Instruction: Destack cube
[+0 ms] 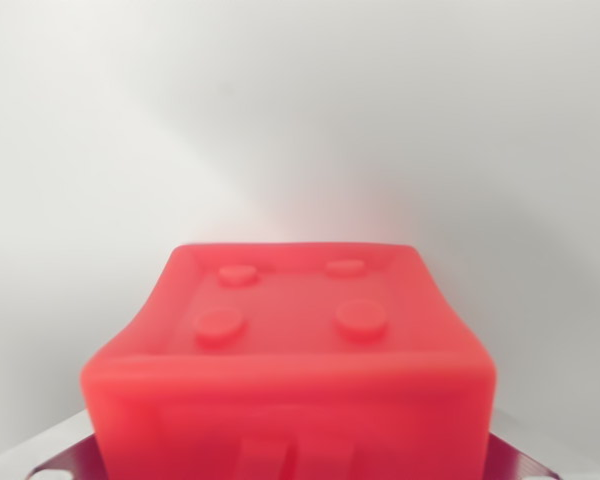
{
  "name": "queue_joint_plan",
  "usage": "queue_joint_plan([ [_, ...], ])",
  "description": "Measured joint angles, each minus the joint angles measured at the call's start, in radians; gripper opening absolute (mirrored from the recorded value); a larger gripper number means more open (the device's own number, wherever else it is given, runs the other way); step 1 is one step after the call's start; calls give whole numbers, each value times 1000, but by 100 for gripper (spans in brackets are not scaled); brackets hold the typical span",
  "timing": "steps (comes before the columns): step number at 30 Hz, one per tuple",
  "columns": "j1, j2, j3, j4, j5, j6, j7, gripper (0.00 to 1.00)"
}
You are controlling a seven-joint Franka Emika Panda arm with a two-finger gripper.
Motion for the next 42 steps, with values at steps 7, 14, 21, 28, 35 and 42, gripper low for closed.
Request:
queue_joint_plan([
  [7, 0, 1, 0, 0, 0, 0, 0, 100],
  [14, 0, 2, 0, 1, 0, 1, 0, 100],
  [21, 0, 2, 0, 1, 0, 1, 0, 100],
  [28, 0, 2, 0, 1, 0, 1, 0, 100],
  [35, 0, 0, 0, 1, 0, -1, 0, 100],
  [42, 0, -25, 0, -6, 0, -16, 0, 100],
])
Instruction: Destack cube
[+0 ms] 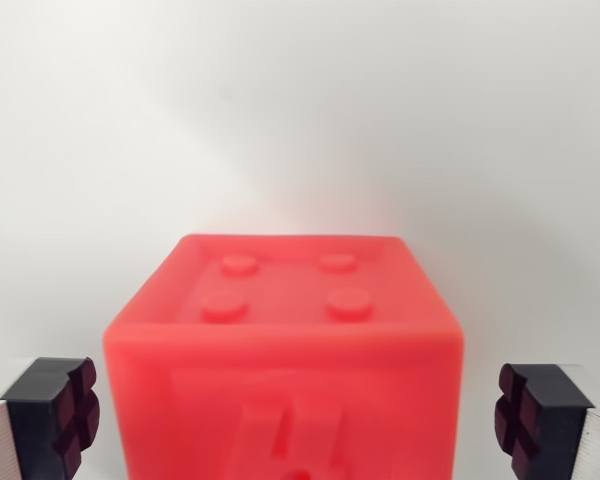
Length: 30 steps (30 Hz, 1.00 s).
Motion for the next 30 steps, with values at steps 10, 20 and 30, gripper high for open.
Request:
queue_joint_plan([
  [10, -3, -59, 4, -16, 1, -42, 0, 100],
  [20, -8, -143, 11, -32, 7, -108, -4, 100],
  [30, -10, -223, 14, -38, 17, -182, -12, 100],
])
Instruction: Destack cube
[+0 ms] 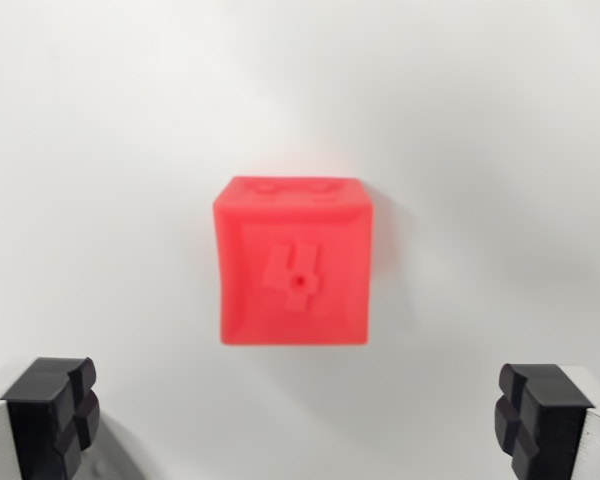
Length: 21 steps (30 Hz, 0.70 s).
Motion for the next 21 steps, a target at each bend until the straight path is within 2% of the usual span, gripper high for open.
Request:
queue_joint_plan([
  [9, 0, -81, 1, 3, 11, -84, -7, 100],
  [21, 0, -165, 1, 30, 19, -194, -14, 100],
])
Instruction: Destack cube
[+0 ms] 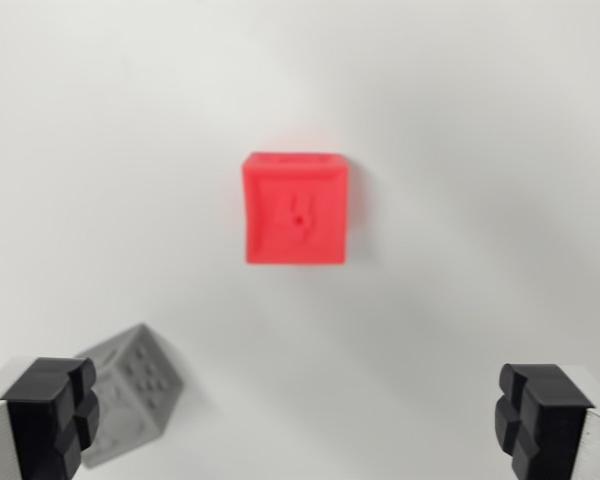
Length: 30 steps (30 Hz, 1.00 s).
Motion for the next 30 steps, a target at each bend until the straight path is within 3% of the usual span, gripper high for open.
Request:
queue_joint_plan([
  [21, 0, -100, 0, 77, 10, -173, -8, 100],
  [30, 1, -112, 0, 99, 11, -209, -9, 100],
])
